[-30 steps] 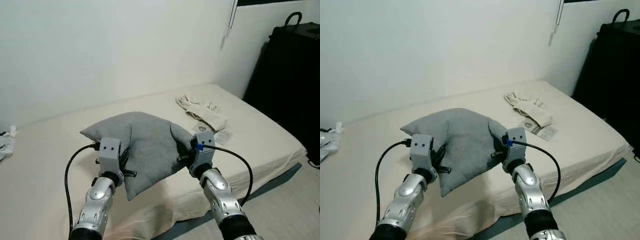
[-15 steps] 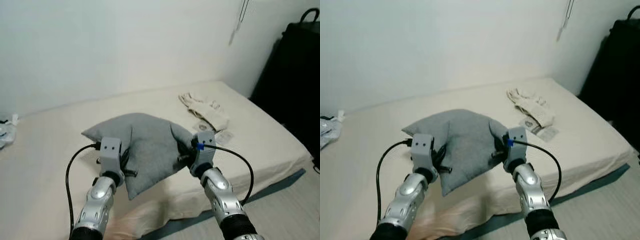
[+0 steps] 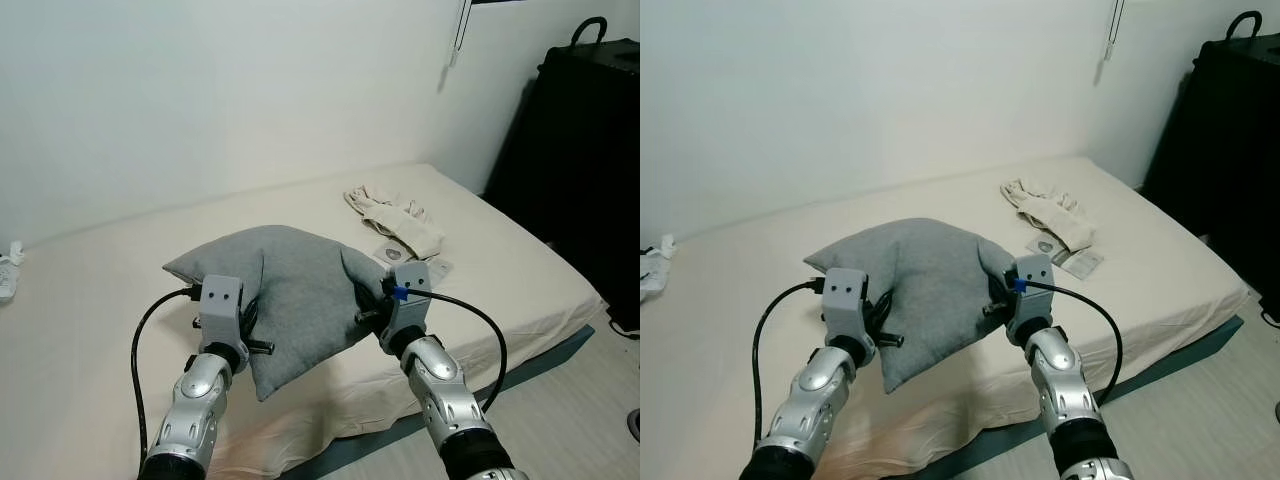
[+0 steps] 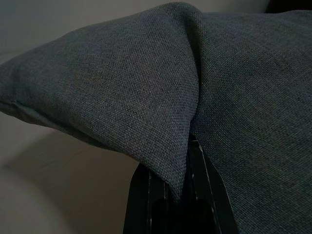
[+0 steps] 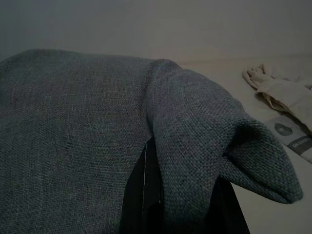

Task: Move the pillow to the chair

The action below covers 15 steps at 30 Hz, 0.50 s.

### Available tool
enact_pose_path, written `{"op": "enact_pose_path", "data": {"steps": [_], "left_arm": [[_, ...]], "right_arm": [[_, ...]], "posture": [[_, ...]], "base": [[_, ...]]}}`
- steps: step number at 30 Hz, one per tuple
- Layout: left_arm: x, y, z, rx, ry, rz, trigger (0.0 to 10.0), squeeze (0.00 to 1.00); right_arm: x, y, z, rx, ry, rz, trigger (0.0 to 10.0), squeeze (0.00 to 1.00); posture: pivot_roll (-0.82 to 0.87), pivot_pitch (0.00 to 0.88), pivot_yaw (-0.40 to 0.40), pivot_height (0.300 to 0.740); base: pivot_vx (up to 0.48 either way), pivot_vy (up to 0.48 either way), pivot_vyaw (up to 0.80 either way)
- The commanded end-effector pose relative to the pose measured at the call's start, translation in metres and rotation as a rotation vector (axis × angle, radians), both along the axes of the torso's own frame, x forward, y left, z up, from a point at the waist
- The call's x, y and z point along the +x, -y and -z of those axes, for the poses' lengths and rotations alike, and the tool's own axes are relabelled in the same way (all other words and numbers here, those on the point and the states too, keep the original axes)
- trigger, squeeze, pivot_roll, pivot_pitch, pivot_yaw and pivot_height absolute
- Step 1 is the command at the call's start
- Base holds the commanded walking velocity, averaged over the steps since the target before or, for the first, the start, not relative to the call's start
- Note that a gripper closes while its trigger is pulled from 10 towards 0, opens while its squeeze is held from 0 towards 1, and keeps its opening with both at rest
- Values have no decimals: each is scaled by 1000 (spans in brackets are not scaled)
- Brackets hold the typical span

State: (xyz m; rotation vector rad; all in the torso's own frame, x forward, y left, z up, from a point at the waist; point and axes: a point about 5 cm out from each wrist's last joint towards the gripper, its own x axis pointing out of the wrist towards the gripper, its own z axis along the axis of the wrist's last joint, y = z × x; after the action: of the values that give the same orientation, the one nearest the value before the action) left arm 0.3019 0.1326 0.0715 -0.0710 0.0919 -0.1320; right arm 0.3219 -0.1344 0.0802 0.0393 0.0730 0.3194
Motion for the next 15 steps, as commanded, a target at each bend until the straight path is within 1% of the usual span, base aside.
{"op": "enact_pose_path", "data": {"steps": [1, 5, 11, 15], "left_arm": [[3, -14, -5, 23, 20, -61, 10000, 0], [3, -14, -2, 37, -3, -58, 10000, 0], [3, -15, -2, 40, 4, -62, 10000, 0], [2, -14, -4, 26, 18, -57, 10000, 0]], "right_arm": [[-1, 5, 1, 6, 5, 22, 10000, 0], [-2, 6, 2, 5, 2, 23, 10000, 0], [-3, 5, 3, 4, 1, 22, 10000, 0], [-3, 5, 3, 3, 1, 20, 10000, 0]], "posture": [[-7, 35, 4, 740], [-7, 36, 4, 740], [-9, 36, 5, 740], [-11, 36, 2, 740]], "base": [[0, 0, 0], [0, 0, 0], [0, 446, 0], [0, 0, 0]]}}
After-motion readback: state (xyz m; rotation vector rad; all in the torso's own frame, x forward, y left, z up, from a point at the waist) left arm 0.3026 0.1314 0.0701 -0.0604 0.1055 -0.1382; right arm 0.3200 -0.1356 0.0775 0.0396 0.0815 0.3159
